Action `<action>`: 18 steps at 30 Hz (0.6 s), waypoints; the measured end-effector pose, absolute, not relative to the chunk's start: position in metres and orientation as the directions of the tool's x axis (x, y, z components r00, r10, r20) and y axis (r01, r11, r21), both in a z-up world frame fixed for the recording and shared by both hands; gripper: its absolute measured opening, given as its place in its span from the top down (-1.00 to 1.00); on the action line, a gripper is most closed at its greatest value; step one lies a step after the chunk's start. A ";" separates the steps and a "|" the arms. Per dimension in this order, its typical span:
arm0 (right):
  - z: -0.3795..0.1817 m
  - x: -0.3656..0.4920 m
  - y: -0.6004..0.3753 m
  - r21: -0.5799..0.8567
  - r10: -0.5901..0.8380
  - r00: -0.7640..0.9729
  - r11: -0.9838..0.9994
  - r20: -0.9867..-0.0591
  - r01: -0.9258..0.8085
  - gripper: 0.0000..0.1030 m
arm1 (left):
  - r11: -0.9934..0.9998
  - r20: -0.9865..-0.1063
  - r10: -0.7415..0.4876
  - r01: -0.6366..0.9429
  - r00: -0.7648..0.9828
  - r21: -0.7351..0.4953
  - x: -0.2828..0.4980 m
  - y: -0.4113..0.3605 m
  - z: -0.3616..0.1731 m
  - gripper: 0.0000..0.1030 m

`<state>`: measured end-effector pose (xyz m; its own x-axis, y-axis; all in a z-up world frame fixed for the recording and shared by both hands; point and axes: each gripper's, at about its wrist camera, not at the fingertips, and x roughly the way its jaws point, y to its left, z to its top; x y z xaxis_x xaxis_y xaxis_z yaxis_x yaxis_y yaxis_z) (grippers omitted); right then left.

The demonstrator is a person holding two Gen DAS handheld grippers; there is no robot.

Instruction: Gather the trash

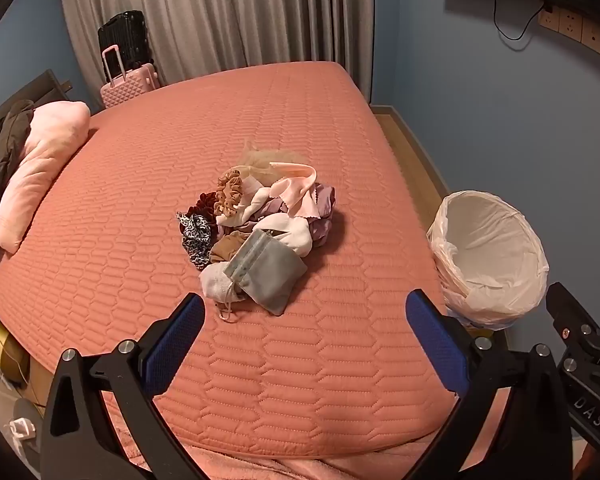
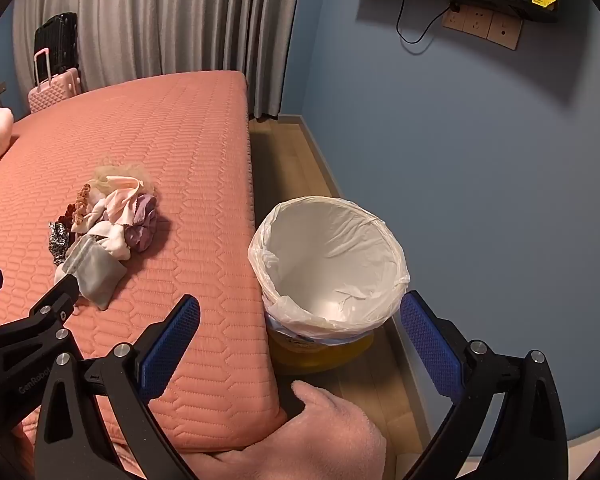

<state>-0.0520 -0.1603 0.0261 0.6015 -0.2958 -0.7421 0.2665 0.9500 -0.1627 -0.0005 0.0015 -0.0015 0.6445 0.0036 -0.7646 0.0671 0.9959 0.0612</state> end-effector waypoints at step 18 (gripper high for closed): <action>0.028 -0.052 -0.160 -0.162 -0.296 0.602 0.950 -0.742 0.268 -0.88 | 0.996 -0.762 0.001 0.068 0.648 0.059 0.000 0.004 0.002 -0.87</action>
